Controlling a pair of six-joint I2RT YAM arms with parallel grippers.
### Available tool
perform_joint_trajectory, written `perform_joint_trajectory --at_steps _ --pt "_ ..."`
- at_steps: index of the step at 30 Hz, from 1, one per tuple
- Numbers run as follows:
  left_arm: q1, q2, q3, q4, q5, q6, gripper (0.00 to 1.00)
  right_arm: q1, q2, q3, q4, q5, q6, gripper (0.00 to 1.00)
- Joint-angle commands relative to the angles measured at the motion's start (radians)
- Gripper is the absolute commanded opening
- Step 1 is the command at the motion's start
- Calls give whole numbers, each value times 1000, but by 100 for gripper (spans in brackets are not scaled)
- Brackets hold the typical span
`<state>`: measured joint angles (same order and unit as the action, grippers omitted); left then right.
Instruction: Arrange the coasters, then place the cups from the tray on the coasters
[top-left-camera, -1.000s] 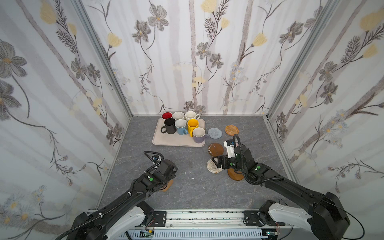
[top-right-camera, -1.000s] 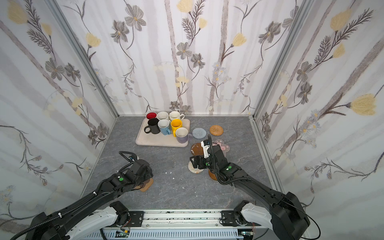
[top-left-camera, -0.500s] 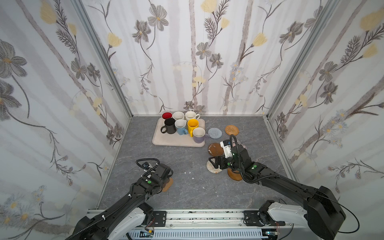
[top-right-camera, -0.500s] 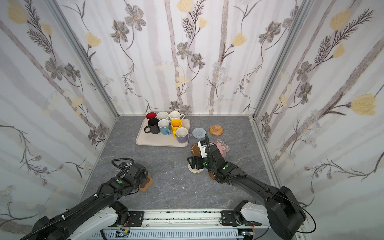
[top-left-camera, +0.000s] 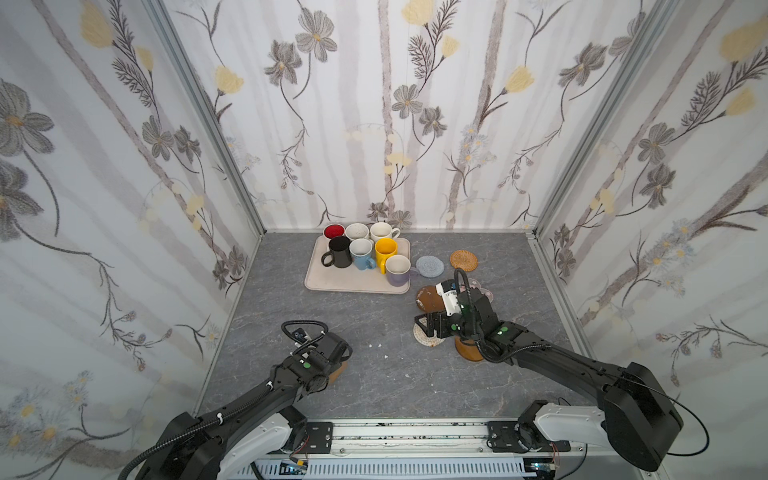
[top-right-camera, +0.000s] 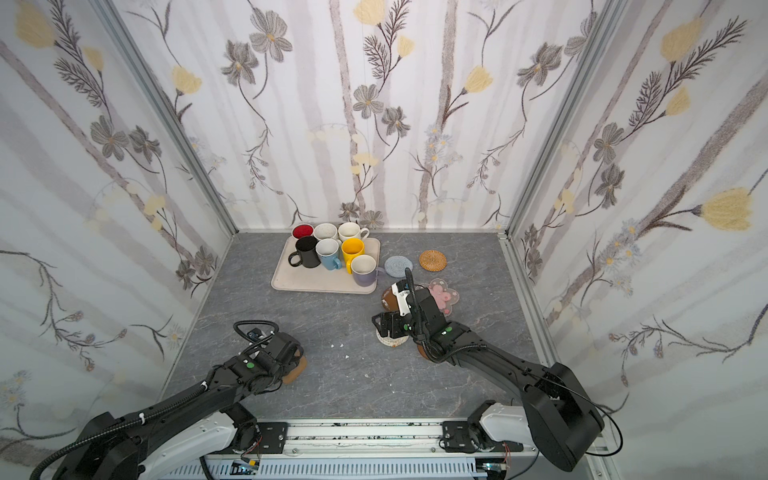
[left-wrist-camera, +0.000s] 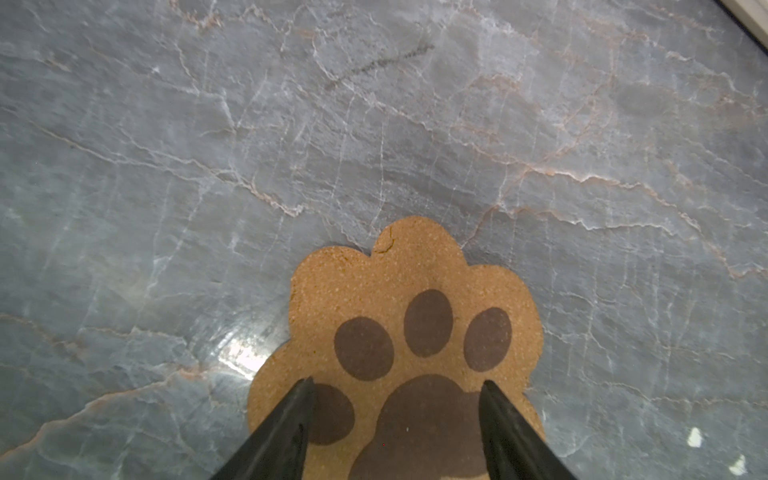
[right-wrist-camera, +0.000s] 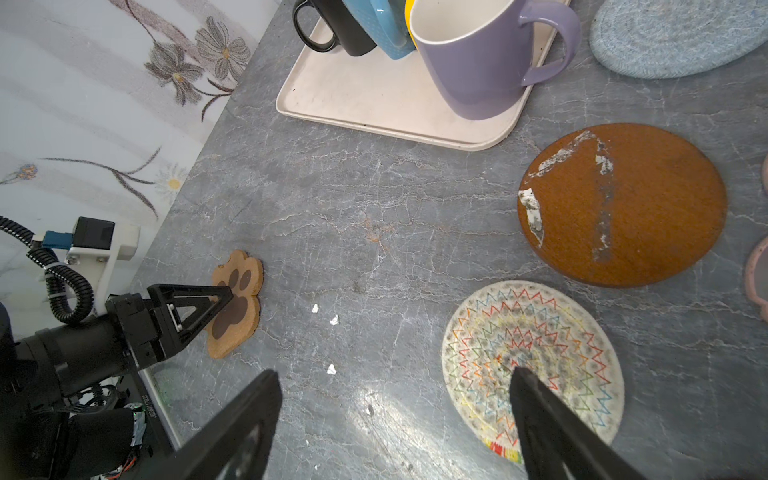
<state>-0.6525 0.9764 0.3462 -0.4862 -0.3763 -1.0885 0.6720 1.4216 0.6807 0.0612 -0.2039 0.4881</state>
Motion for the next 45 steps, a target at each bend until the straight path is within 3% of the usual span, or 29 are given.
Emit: perform_joint_trajectory --at_steps 1,9,25,45 --pt "-49 11 -6 73 88 -68 65 0 5 13 45 -5 -6 87" --pt "-220 79 41 90 66 -175 64 -5 7 23 36 0 -6 87" --pt "-481 290 186 142 31 -262 63 -47 16 23 32 -31 5 87" --pt "-608 627 478 220 49 -164 61 -159 -96 -69 -2 -64 9 87"
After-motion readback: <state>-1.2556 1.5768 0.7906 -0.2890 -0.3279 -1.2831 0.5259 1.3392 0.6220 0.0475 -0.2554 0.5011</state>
